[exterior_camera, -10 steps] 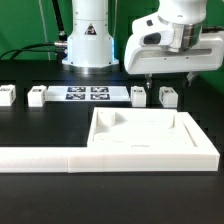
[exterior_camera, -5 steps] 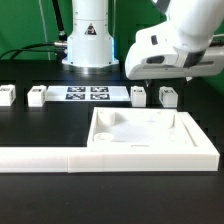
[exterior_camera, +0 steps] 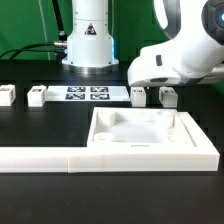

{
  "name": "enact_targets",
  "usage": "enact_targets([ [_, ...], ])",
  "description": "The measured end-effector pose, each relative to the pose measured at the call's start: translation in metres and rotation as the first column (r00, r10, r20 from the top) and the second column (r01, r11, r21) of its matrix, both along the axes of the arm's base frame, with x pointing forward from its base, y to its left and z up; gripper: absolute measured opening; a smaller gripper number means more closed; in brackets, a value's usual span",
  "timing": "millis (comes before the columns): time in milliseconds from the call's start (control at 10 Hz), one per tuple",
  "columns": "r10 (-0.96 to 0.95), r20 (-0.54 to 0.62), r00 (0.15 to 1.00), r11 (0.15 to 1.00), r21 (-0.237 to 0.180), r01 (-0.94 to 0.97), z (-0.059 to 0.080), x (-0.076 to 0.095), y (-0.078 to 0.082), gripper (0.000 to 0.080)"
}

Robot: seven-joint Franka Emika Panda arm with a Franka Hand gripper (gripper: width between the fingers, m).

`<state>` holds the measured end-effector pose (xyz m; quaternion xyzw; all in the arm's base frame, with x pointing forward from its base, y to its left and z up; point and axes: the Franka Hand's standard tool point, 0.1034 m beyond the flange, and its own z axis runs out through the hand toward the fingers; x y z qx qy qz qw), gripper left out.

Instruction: Assemble square table

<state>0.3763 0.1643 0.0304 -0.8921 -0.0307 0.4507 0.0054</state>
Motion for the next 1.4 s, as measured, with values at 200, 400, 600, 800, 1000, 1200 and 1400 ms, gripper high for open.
enact_targets([
  [200, 0.006, 0.002, 1.0, 1.0, -0.007, -0.006, -0.005, -0.005, 0.004, 0.0649],
  [400, 0.011, 0.007, 1.0, 1.0, -0.011, -0.011, -0.012, -0.011, 0.007, 0.0649],
  [600, 0.01, 0.006, 1.0, 1.0, -0.012, -0.01, -0.018, -0.017, 0.006, 0.0649],
  [800, 0.01, 0.005, 1.0, 1.0, -0.014, -0.01, -0.021, -0.02, 0.006, 0.0649],
  [1000, 0.012, 0.008, 1.0, 1.0, -0.015, -0.012, -0.023, -0.021, 0.008, 0.0563],
  [1200, 0.013, 0.01, 1.0, 1.0, -0.015, -0.013, -0.023, -0.02, 0.008, 0.0428],
  [1400, 0.013, 0.01, 1.0, 1.0, -0.015, -0.013, -0.023, -0.02, 0.008, 0.0287],
])
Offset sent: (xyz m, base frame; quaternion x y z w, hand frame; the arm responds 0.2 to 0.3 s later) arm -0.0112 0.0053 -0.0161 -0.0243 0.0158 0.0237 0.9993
